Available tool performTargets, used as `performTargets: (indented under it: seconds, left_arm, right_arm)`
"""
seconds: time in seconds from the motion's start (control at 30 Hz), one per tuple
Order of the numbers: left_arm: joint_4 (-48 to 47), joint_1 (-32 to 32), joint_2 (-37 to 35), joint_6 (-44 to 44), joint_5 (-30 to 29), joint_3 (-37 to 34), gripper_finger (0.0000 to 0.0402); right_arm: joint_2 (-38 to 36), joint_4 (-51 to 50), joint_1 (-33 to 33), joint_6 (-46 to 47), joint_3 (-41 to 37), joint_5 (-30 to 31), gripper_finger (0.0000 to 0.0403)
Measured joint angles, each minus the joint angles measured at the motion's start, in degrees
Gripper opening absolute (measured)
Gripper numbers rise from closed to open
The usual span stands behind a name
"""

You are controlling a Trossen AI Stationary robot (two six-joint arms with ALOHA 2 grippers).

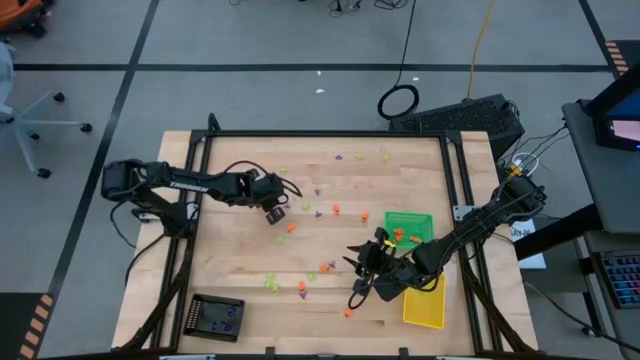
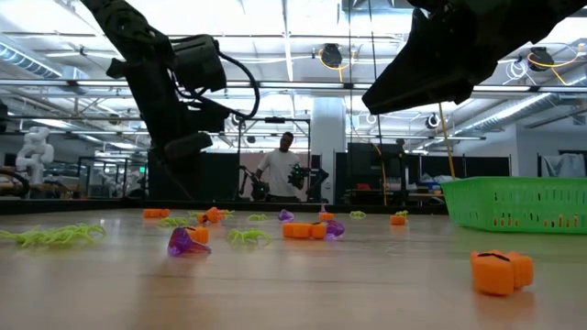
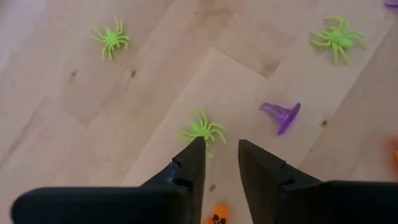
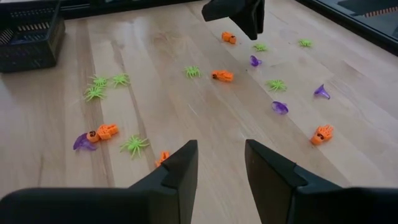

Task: Sort Halloween decoration
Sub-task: Put the green spider toy into the yellow bin

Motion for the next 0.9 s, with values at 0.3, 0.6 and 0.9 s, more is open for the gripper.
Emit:
performTargets:
  seconds: [0.3,0.6,0.9]
  left_arm:
    - [0.1,-1.8,1.3,-1.6,-0.4,0.0,0.0129]
    - [0.0,-2.8,1.6,-0.1,-4.4,0.0,0.0129]
    - [0.7,-2.3,3.5,-3.2,-6.7,0.0,0.013]
  right_arm:
    - [0.0,0.0,0.3,0.0,0.0,0.0,0.0118]
    - [0.0,0.0,0.4,0.3,0.0,0.0,0.0118]
    - [0.0,0.0,0.4,0.3,0.0,0.0,0.0118]
